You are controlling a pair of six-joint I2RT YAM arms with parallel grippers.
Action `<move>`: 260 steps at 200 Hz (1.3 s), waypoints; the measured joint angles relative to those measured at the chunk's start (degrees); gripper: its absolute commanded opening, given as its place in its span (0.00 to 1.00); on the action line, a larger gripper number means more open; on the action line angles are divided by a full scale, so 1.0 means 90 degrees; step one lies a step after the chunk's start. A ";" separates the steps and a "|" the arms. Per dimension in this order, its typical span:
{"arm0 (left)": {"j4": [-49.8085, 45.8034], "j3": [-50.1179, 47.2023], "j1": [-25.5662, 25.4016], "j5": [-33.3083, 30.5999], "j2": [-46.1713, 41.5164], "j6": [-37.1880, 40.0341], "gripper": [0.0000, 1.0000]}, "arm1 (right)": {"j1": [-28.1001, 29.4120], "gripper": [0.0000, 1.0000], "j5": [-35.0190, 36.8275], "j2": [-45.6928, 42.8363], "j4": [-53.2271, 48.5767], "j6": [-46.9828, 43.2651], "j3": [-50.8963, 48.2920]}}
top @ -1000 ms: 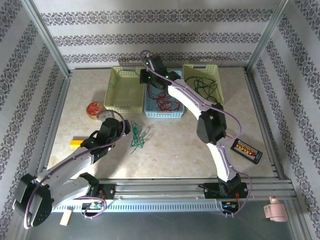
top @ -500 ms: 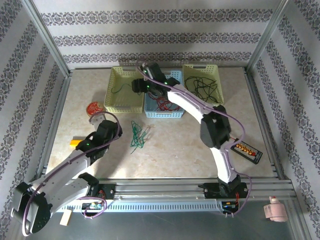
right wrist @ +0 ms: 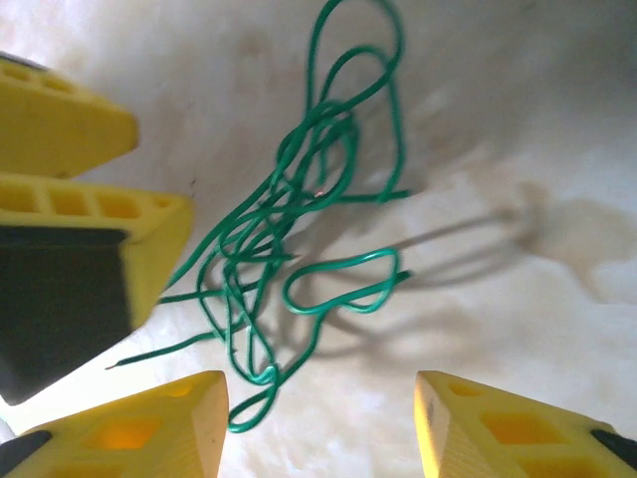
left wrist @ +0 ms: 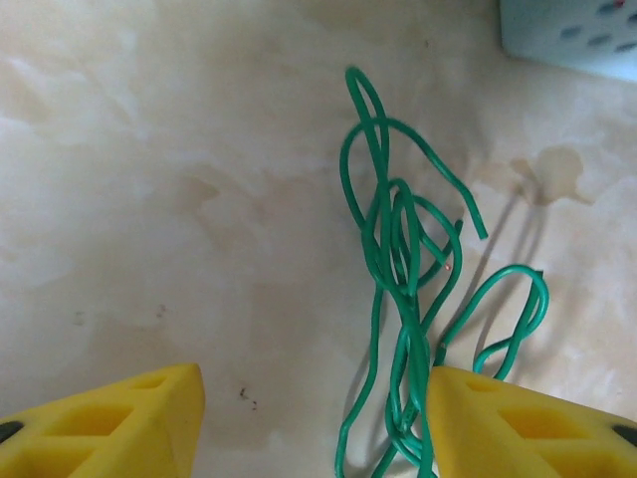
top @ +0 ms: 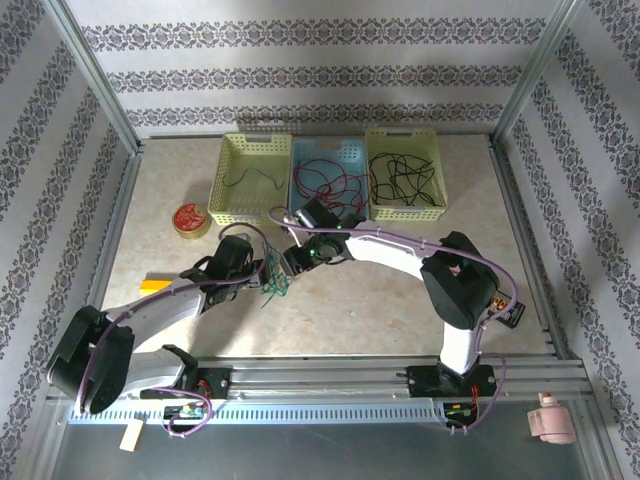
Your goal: Untangle the cables
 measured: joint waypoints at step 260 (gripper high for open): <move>0.0471 0.0357 0.0017 -0.0041 0.1117 0.0143 0.05 | -0.0097 0.00 -0.0143 0.0670 0.0019 -0.0223 -0.0228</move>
